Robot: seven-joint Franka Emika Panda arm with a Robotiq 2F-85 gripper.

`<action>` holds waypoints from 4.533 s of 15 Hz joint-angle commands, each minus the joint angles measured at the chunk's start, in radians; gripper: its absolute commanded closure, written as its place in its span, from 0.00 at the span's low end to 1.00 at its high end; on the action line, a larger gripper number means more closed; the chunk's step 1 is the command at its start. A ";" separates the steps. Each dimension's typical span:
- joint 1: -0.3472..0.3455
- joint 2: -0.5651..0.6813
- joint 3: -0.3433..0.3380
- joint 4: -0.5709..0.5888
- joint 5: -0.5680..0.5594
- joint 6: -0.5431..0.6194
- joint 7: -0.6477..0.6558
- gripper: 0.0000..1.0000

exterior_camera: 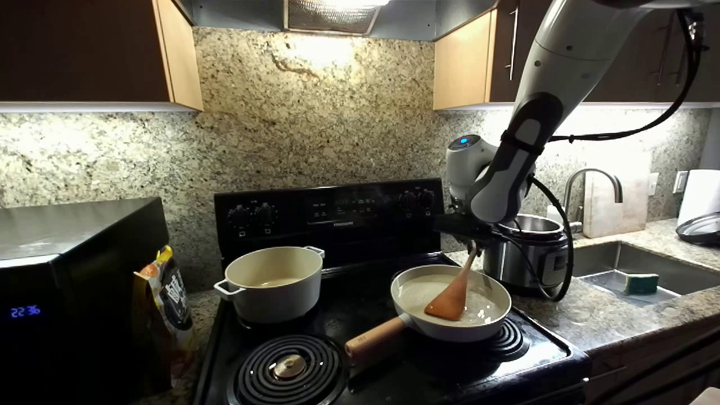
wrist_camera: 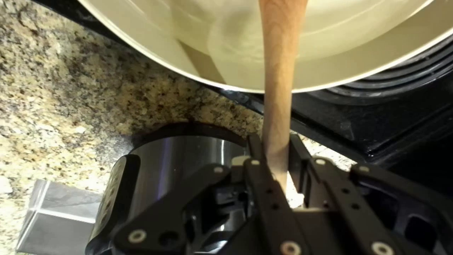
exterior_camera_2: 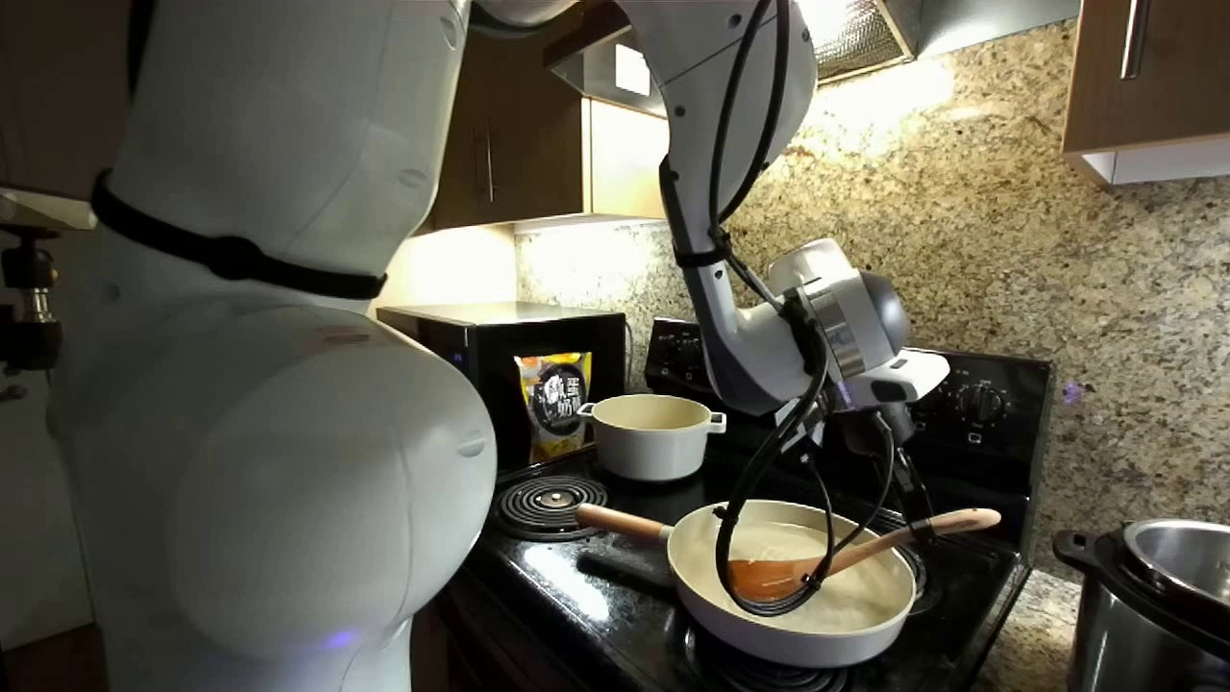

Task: Stir the water in the pan using the wooden soon

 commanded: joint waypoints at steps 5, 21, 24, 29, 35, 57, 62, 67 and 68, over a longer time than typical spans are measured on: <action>-0.024 -0.066 -0.032 -0.020 -0.011 -0.001 0.009 0.95; -0.017 -0.088 -0.030 -0.026 -0.027 0.037 -0.002 0.95; -0.009 -0.108 -0.073 -0.033 -0.046 0.041 0.042 0.95; 0.034 -0.060 -0.096 0.014 -0.129 0.061 0.166 0.95; 0.089 -0.061 -0.109 0.024 -0.272 0.073 0.281 0.95; 0.075 -0.039 -0.104 -0.041 -0.332 0.099 0.206 0.95; 0.086 0.015 -0.064 -0.018 -0.308 0.118 0.212 0.95; 0.070 0.014 -0.034 -0.015 -0.291 0.118 0.220 0.95; 0.067 0.003 -0.039 -0.020 -0.289 0.116 0.222 0.95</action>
